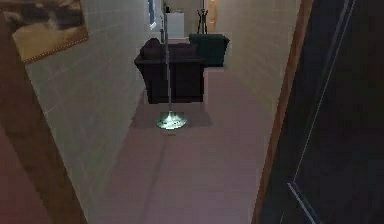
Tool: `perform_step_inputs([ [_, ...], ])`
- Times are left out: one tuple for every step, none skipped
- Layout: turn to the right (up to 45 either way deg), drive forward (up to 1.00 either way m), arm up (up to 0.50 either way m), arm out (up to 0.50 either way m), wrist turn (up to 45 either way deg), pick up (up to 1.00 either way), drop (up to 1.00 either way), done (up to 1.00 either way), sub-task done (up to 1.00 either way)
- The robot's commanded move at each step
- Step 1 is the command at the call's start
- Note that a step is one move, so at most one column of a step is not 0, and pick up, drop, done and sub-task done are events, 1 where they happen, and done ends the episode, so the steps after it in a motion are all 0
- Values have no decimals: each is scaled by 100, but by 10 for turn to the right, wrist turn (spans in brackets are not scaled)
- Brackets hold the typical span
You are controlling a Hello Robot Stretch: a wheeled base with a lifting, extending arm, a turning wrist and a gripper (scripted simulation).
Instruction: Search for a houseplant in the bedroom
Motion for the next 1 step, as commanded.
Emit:
perform_step_inputs([
  [0, 85, 0, 0, 0, 0, 0, 0, 0],
])
